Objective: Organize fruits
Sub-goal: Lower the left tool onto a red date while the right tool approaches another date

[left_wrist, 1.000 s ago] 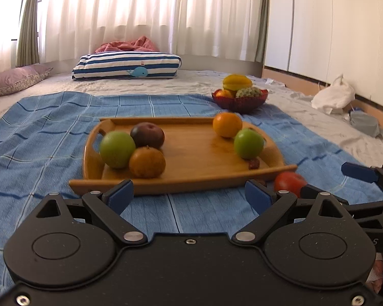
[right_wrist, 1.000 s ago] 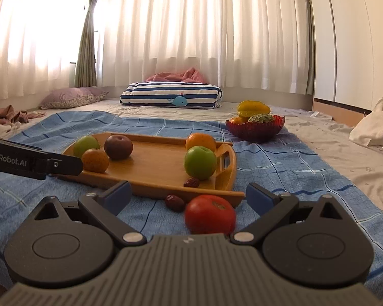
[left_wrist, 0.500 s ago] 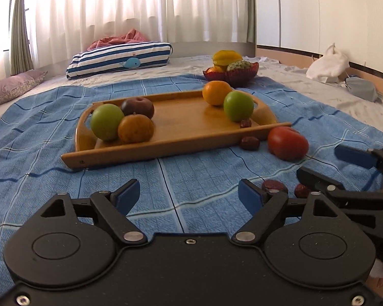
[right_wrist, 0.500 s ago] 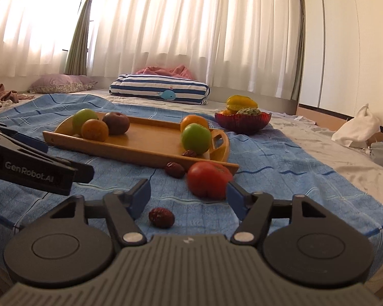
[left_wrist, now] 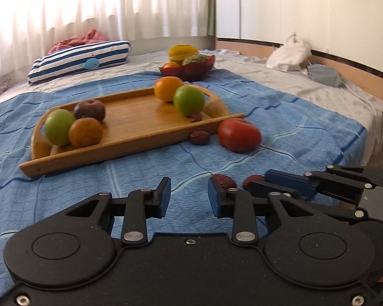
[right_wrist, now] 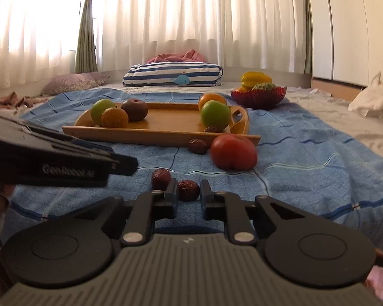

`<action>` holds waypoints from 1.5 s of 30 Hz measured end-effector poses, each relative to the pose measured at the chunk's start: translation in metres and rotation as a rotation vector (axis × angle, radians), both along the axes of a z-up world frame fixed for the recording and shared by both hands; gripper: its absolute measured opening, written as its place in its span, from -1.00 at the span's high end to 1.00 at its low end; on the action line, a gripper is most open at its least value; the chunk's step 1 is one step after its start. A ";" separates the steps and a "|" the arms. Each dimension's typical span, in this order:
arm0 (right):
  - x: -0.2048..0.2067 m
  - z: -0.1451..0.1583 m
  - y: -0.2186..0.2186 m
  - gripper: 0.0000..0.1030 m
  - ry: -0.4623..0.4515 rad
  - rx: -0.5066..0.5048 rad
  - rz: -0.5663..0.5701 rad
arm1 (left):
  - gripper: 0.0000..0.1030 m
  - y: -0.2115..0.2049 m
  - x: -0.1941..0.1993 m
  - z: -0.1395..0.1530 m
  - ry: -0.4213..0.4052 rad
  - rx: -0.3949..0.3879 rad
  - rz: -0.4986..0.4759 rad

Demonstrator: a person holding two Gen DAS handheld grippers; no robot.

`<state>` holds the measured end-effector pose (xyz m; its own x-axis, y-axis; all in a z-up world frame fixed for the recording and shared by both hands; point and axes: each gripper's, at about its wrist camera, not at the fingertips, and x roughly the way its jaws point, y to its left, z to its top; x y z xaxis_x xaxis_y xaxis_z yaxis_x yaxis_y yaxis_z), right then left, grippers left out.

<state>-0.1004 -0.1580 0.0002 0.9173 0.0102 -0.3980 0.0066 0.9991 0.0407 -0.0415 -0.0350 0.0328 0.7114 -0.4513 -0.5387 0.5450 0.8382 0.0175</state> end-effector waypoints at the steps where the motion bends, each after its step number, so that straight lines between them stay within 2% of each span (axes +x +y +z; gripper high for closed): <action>1: 0.000 0.001 -0.001 0.60 -0.002 0.009 -0.006 | 0.44 -0.002 0.000 0.000 0.003 0.000 -0.004; 13: -0.006 0.002 -0.017 0.63 0.001 -0.019 -0.125 | 0.44 -0.016 0.010 -0.007 0.048 -0.036 -0.021; 19: -0.010 0.003 -0.024 0.50 -0.005 -0.016 -0.155 | 0.44 -0.026 0.010 -0.006 0.049 -0.061 -0.073; 24: -0.011 0.003 -0.026 0.40 -0.010 -0.024 -0.163 | 0.42 -0.036 0.019 -0.011 0.070 -0.049 -0.087; 30: -0.011 0.004 -0.026 0.40 -0.014 -0.031 -0.166 | 0.41 -0.046 0.030 -0.017 0.079 -0.040 -0.095; 35: -0.010 0.003 -0.026 0.35 -0.010 -0.037 -0.168 | 0.47 -0.051 0.038 -0.020 0.101 -0.049 -0.081; 37: -0.009 0.003 -0.026 0.22 -0.009 -0.036 -0.168 | 0.47 -0.051 0.038 -0.018 0.104 -0.057 -0.069; 45: 0.000 0.002 -0.022 0.15 -0.006 -0.044 -0.150 | 0.47 -0.035 0.036 -0.008 0.060 -0.061 0.009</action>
<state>-0.1001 -0.1798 0.0019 0.9097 -0.1444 -0.3893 0.1558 0.9878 -0.0024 -0.0059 -0.0703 0.0244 0.6829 -0.4785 -0.5520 0.5362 0.8415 -0.0662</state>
